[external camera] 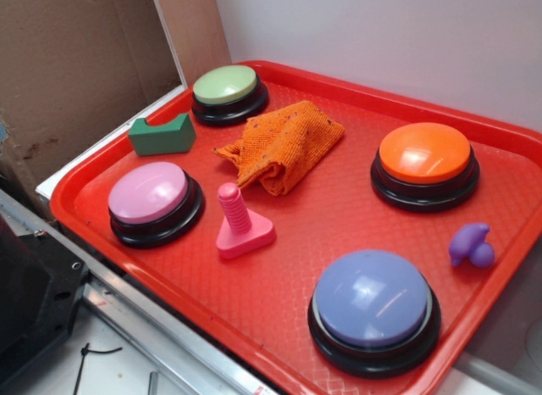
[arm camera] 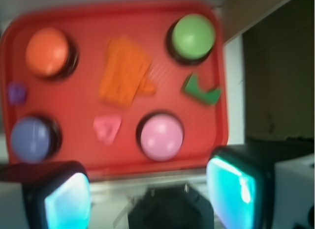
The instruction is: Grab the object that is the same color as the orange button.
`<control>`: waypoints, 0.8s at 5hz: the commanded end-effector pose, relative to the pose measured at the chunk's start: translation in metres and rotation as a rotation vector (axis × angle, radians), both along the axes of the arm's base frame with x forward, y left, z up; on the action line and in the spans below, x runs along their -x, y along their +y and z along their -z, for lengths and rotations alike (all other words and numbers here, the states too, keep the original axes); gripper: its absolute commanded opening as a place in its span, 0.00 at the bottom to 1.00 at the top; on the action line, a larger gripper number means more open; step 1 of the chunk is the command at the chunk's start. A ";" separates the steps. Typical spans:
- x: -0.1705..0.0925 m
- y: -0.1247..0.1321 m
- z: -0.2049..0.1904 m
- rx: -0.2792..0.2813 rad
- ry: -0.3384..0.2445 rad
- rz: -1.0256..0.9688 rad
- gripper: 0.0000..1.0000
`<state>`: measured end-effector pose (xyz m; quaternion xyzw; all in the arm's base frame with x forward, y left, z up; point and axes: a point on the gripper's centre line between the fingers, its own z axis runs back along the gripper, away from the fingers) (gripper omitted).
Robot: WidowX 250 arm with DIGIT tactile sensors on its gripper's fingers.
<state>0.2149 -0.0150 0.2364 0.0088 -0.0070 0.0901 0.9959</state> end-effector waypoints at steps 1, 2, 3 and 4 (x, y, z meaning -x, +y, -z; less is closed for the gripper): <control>-0.003 0.040 0.001 -0.017 -0.003 -0.368 1.00; 0.000 0.052 0.007 0.005 0.000 -0.309 1.00; 0.000 0.052 0.007 0.005 0.000 -0.309 1.00; 0.000 0.052 0.007 0.005 0.000 -0.309 1.00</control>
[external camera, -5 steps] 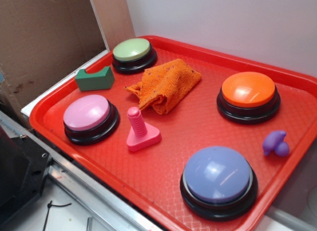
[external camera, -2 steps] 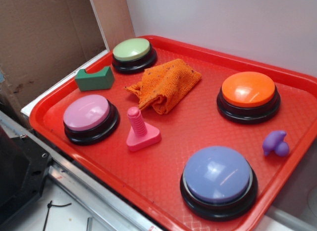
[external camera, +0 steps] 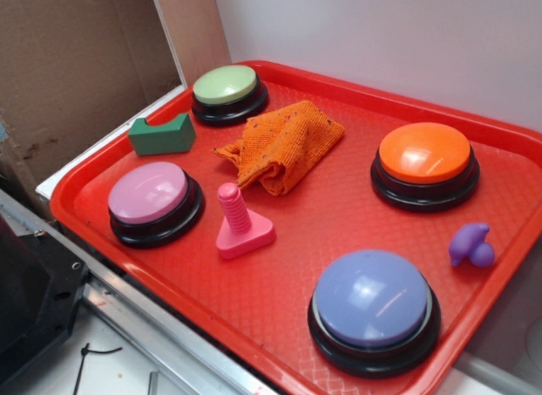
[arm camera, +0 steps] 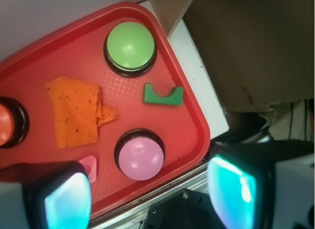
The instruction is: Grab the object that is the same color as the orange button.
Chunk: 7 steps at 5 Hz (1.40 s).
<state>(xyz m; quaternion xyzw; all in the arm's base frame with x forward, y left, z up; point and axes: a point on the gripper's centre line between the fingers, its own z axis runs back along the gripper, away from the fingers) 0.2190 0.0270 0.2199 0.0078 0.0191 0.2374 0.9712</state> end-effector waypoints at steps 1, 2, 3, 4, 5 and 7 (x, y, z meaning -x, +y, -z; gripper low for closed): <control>-0.024 -0.035 0.010 -0.006 -0.072 0.109 1.00; -0.040 -0.059 0.027 -0.028 -0.098 0.153 1.00; -0.049 -0.065 0.079 -0.054 0.018 0.202 1.00; -0.049 -0.066 0.124 -0.091 0.099 0.245 1.00; -0.058 -0.072 0.157 -0.072 0.126 0.290 1.00; -0.061 -0.083 0.184 -0.021 0.181 0.347 1.00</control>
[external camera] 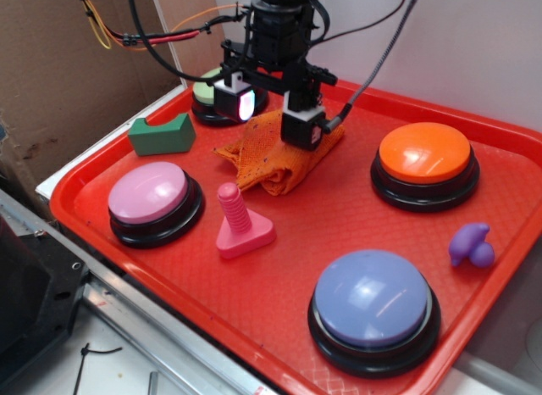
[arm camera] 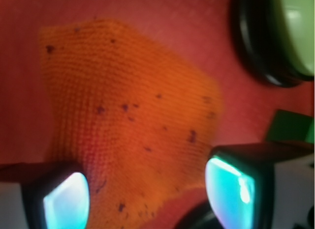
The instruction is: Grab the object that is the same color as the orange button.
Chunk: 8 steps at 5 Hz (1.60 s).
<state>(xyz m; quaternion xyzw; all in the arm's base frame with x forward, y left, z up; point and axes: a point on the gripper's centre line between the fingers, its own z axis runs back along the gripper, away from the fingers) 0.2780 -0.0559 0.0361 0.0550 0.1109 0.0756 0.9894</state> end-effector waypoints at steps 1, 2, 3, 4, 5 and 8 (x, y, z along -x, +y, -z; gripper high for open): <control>0.007 0.004 0.009 0.027 -0.003 0.018 0.00; 0.006 0.003 0.002 0.063 -0.022 0.052 0.11; 0.001 -0.002 -0.027 0.119 -0.123 0.129 1.00; 0.001 -0.002 -0.043 0.162 -0.180 0.160 1.00; 0.001 -0.004 -0.034 0.253 -0.171 0.172 1.00; 0.009 -0.017 0.013 0.194 -0.016 0.232 1.00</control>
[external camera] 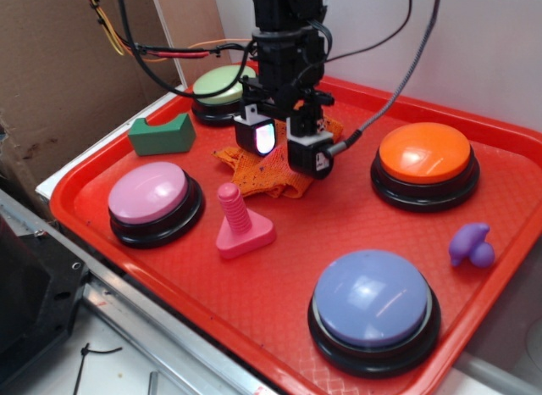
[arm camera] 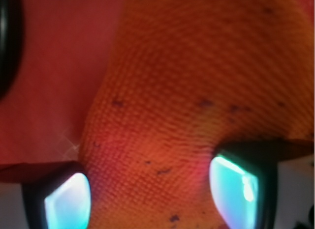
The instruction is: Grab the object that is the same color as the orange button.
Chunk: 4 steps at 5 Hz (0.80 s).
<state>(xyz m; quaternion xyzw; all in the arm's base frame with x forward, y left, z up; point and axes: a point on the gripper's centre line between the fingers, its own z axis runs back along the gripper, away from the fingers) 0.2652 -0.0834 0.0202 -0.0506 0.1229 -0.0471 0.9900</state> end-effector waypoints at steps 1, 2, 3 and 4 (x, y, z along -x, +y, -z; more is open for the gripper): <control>-0.002 0.015 -0.007 -0.083 -0.055 -0.034 1.00; 0.005 0.024 -0.011 -0.121 -0.058 -0.073 0.00; 0.007 0.026 -0.017 -0.168 -0.071 -0.063 0.00; 0.008 0.026 -0.022 -0.171 -0.079 -0.067 0.00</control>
